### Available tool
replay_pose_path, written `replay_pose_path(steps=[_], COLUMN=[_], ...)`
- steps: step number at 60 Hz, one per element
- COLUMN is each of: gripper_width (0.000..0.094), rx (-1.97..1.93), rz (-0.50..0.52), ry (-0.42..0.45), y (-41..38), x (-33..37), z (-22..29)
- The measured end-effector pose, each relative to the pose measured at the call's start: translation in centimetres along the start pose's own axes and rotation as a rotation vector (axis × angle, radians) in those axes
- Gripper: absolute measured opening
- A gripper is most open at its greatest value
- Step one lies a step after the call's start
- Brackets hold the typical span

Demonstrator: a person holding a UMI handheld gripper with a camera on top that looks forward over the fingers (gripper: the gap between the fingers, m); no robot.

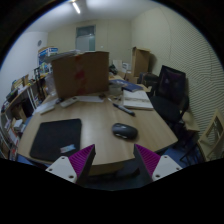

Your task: Arrange mouse

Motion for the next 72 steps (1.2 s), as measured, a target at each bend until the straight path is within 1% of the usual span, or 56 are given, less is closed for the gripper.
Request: replay_pose_path(steps=[7, 16, 21, 22, 24, 27, 33, 40, 42, 45, 46, 47, 49, 50, 57, 58, 63, 65, 66, 68, 70, 72], gripper_width=[0.0792, 0.0790, 0.0786, 0.0802, 0.0796, 0.0793, 0.0799, 0.0778, 0.0759, 0.0703, 0.0722, 0.0708, 0.0516, 0.0501, 0.0448, 0.0448, 0.0383, 0.0382, 0.0358, 0.0348, 0.0355, 0.0338], rx=[0.075, 0.178, 0.193, 0.199, 0.184, 0.168, 0.176, 0.179, 0.178, 0.170, 0.165, 0.159, 0.144, 0.131, 0.052, 0.045, -0.030, -0.098, -0.130, -0.169, -0.172, -0.162], rz=[0.022, 0.125, 0.176, 0.185, 0.210, 0.237, 0.254, 0.266, 0.263, 0.255, 0.250, 0.243, 0.221, 0.212, 0.153, 0.148, 0.134, 0.140, 0.144, 0.139, 0.115, 0.094], ry=[-0.019, 0.009, -0.008, -0.011, 0.010, 0.010, 0.024, 0.036, 0.039, 0.042, 0.043, 0.044, 0.041, 0.037, 0.004, -0.006, -0.059, -0.094, -0.107, -0.090, -0.040, 0.014], y=[4.1, 5.9, 5.9, 5.9, 5.7, 5.4, 4.9, 4.2, 3.9, 3.6, 3.5, 3.4, 3.3, 3.2, 3.1, 3.1, 3.0, 2.9, 2.9, 2.9, 3.0, 2.9], x=[-5.6, -10.2, -12.1, -12.4, -12.9, -13.8, -15.3, -16.9, -17.2, -17.8, -18.0, -18.1, -18.5, -18.7, -18.8, -18.8, -18.8, -18.5, -18.0, -17.6, -16.7, -15.5], z=[-0.9, -0.7, -1.0, -1.1, -0.6, -0.3, 0.9, 2.0, 2.3, 2.7, 2.8, 3.0, 3.1, 3.2, 3.3, 3.3, 3.8, 4.2, 4.6, 5.9, 7.8, 9.9])
Point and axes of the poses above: the point between the fingertips, and its own axes, seen from behind it with the camera up: y to the right, z up, x backward, against the way the camera looks, the point moved 7 cm from there along x, backward, against the way the camera looks, and after that the axes turned 8 degrees about -z, right-handed, at the moved point
